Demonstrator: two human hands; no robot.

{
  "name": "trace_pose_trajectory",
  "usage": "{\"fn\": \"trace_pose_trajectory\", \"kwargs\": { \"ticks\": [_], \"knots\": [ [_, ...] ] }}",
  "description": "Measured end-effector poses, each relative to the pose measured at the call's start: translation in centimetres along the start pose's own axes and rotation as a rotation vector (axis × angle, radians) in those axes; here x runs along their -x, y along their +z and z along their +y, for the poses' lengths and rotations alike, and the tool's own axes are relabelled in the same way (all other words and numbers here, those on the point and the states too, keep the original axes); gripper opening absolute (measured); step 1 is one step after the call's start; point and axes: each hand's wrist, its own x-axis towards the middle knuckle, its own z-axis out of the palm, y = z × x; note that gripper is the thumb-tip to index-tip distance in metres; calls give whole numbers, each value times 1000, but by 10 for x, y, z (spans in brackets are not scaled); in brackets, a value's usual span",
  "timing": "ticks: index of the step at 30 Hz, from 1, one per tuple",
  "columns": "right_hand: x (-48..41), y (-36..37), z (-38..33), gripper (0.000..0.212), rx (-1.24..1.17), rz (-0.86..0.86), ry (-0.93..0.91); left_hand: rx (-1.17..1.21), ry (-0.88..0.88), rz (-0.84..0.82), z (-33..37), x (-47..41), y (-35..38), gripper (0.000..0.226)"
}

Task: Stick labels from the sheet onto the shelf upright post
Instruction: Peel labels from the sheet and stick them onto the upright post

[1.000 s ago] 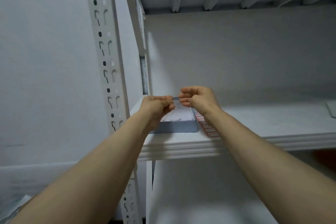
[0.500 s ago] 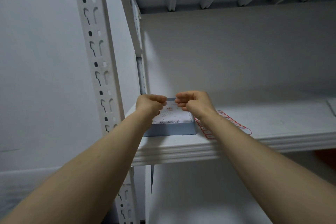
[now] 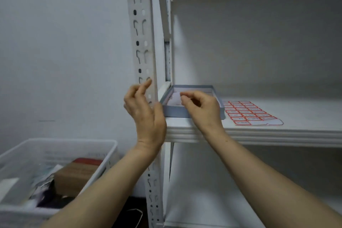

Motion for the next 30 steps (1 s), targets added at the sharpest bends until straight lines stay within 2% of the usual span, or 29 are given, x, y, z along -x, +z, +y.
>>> {"fn": "trace_pose_trajectory", "kwargs": {
  "ticks": [2,4,7,9,12,15,19,22,30],
  "knots": [
    [12,17,-2,21,-78,-46,87,60,-288,37,-12,-7,-17,44],
    [19,31,-3,33,-93,-78,169,113,-516,-28,-22,-18,-26,38],
    [25,51,-3,45,-149,-71,253,298,-686,-195,-33,-40,-35,48],
    [30,61,-3,35,-68,28,187,319,-669,-322,-33,-54,-35,54],
    [38,68,8,11,219,180,-160,236,-583,-517,-31,-67,-31,48],
    [41,69,25,18,329,143,-404,271,-514,-580,-33,-67,-27,42],
    [37,67,31,20,458,152,-593,343,-493,-585,-36,-64,-25,43],
    [36,71,34,17,552,197,-664,367,-488,-598,-37,-64,-26,43],
    [37,84,30,14,544,277,-624,448,-553,-610,-42,-64,-24,45]
  ]
}}
